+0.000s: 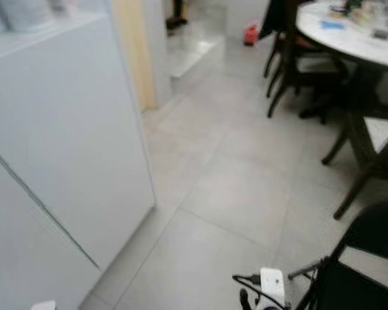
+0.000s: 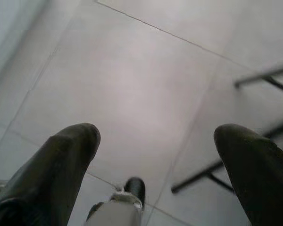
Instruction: Restocking fridge
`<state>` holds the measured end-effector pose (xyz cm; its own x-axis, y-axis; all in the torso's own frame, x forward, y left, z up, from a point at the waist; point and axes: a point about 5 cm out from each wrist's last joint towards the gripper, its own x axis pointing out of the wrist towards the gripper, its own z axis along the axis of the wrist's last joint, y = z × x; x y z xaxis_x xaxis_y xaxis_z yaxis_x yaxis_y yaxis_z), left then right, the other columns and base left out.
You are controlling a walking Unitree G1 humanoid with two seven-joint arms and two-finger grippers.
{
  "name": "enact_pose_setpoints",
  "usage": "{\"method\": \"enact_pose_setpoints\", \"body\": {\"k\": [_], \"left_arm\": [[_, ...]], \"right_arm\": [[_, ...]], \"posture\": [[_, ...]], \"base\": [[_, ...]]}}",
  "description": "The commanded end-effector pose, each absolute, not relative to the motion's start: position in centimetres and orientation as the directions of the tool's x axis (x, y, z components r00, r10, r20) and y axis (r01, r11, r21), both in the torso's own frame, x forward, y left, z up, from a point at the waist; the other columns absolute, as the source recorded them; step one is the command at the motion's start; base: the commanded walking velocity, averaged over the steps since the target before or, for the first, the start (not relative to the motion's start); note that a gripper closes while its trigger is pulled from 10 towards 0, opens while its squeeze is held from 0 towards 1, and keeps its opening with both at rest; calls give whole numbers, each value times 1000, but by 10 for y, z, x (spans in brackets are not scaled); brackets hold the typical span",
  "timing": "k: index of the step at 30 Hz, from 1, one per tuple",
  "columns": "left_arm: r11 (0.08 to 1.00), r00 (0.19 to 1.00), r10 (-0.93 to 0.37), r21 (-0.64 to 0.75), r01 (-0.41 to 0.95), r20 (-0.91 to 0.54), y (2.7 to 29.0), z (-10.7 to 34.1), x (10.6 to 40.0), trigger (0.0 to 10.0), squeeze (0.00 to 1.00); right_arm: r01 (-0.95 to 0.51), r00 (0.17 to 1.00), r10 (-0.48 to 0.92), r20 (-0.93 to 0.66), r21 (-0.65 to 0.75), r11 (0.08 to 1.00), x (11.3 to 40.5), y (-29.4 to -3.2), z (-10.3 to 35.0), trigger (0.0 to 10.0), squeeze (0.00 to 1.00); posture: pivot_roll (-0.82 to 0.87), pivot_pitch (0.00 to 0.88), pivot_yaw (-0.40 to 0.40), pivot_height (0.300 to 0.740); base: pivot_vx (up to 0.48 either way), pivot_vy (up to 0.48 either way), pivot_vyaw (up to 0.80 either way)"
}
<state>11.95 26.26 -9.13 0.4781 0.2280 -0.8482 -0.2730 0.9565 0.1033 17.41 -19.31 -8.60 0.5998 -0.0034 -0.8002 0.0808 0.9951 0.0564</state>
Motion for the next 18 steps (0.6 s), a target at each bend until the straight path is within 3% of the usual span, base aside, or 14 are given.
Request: {"method": "enact_pose_setpoints", "body": {"k": [1, 18], "left_arm": [[956, 462, 218, 93, -278, -860, 260, -95, 111, 10000, 0], [959, 455, 196, 72, -275, -869, 241, -102, 100, 10000, 0]], "right_arm": [[82, 596, -12, -803, 46, 996, 172, -199, -86, 10000, 0], [73, 593, -4, -805, 49, 996, 174, -199, -85, 10000, 0]], "posture": [[-64, 0, -10, 740], [-56, 0, -25, 740]], "base": [[0, 0, 800], [0, 0, 800]]}}
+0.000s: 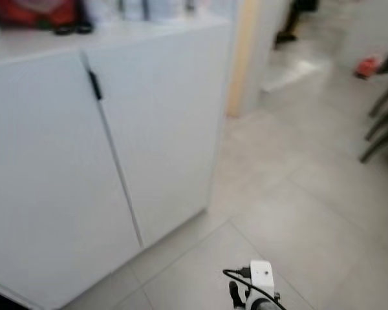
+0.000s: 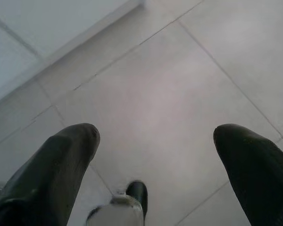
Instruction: Restocking fridge
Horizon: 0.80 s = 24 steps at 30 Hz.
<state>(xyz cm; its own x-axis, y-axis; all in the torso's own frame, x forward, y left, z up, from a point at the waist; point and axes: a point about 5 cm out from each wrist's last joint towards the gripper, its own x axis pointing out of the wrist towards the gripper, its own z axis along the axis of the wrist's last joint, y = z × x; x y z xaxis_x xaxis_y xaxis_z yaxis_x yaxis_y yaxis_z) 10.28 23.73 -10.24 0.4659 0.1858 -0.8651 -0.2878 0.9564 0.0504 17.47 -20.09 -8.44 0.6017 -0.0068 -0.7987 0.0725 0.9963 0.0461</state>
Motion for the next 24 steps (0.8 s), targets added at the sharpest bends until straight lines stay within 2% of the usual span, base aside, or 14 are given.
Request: {"method": "enact_pose_setpoints", "body": {"k": [1, 9, 14, 19, 24], "left_arm": [[958, 456, 197, 72, -277, -868, 240, -102, 101, 10000, 0], [957, 458, 205, 79, -280, -865, 242, -102, 101, 10000, 0], [954, 485, 240, 112, -279, -841, 260, -96, 102, 10000, 0], [946, 517, 272, 128, -298, -812, 268, -91, 106, 10000, 0], [951, 527, 263, 126, -282, -808, 254, -94, 110, 10000, 0]], "right_arm": [[65, 590, 1, -808, 49, 997, 173, -198, -86, 10000, 0], [63, 583, 4, -813, 50, 997, 171, -196, -87, 10000, 0], [74, 580, 19, -815, 76, 994, 172, -194, -87, 10000, 0], [91, 575, 11, -818, 77, 993, 171, -192, -88, 10000, 0], [98, 567, 9, -824, 78, 992, 169, -191, -89, 10000, 0]], "posture": [[-55, 0, -25, 740], [-50, 0, -22, 740], [-47, 0, -11, 740], [-39, 0, -3, 740], [-40, 0, 4, 740]], "base": [[0, 0, 800], [0, 0, 800], [0, 0, 758], [0, 0, 0], [0, 0, 0]]}}
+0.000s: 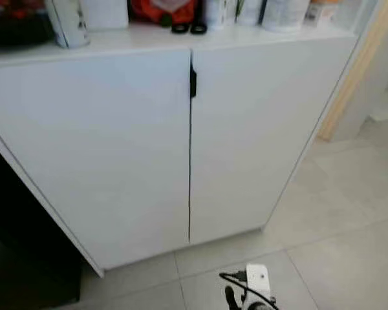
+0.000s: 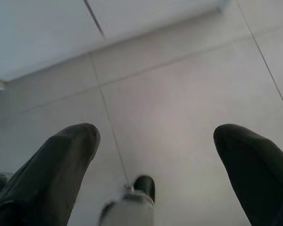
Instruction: Restocking fridge
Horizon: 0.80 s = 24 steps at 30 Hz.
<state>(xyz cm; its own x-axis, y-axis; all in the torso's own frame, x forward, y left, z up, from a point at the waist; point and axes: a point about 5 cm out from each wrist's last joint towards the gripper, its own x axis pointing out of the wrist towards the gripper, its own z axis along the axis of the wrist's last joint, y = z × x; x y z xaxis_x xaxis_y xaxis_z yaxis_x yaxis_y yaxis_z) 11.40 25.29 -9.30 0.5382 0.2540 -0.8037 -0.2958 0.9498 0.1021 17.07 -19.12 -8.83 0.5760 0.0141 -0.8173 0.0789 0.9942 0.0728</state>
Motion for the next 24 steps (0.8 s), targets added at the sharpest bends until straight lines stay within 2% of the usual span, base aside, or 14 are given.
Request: {"method": "enact_pose_setpoints", "body": {"k": [1, 7, 14, 20, 24], "left_arm": [[954, 528, 258, 127, -271, -810, 251, -94, 112, 10000, 0], [966, 531, 232, 131, -221, -815, 237, -95, 124, 10000, 0], [964, 530, 237, 130, -233, -814, 241, -94, 127, 10000, 0], [956, 518, 260, 143, -256, -815, 264, -90, 116, 10000, 0], [953, 511, 266, 144, -265, -818, 269, -90, 111, 10000, 0]], "right_arm": [[96, 569, 9, -823, 78, 992, 170, -190, -89, 10000, 0], [96, 579, 15, -815, 87, 992, 173, -184, -88, 10000, 0], [72, 587, 20, -810, 77, 994, 176, -182, -87, 10000, 0], [77, 599, 17, -801, 78, 994, 178, -185, -86, 10000, 0], [70, 600, 24, -800, 83, 994, 178, -184, -86, 10000, 0]], "posture": [[-42, 0, 7, 740], [-50, 0, 19, 740], [-52, 0, 26, 740], [-43, 0, 20, 740], [-42, 0, 17, 740]], "base": [[0, 0, 0], [0, 0, 0], [0, 0, 0], [0, 0, 800], [0, 0, 800]]}}
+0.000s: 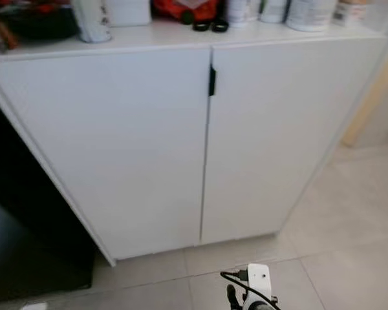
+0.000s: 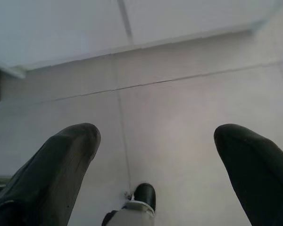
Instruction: Restocking fridge
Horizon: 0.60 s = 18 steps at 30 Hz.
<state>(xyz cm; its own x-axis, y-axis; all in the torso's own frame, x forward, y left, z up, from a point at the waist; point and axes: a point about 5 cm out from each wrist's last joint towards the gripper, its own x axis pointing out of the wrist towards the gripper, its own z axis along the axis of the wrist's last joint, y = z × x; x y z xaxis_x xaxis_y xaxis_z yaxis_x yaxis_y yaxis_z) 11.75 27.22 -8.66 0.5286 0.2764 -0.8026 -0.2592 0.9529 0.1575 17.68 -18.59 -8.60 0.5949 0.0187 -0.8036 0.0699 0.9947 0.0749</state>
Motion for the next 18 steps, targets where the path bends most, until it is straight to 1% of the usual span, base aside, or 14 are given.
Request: {"method": "enact_pose_setpoints", "body": {"k": [1, 3, 6, 14, 18], "left_arm": [[951, 506, 269, 142, -276, -819, 271, -90, 108, 10000, 0], [950, 504, 270, 141, -278, -821, 271, -90, 107, 10000, 0], [953, 503, 263, 140, -269, -824, 269, -91, 105, 10000, 0], [959, 503, 237, 118, -257, -831, 248, -97, 109, 10000, 0], [957, 496, 236, 113, -266, -836, 247, -98, 109, 10000, 0]], "right_arm": [[75, 601, 22, -799, 84, 994, 177, -184, -86, 10000, 0], [80, 601, 21, -799, 86, 993, 177, -185, -86, 10000, 0], [62, 597, 33, -802, 87, 994, 176, -184, -87, 10000, 0], [83, 594, 29, -804, 98, 992, 175, -184, -87, 10000, 0], [86, 599, 33, -800, 105, 991, 176, -184, -87, 10000, 0]], "posture": [[-43, 0, 17, 740], [-42, 0, 16, 740], [-43, 0, 14, 740], [-40, 0, 11, 740], [-36, 0, 11, 740]], "base": [[0, 0, 800], [0, 0, 684], [0, 0, 0], [0, 0, 0], [0, 0, 0]]}}
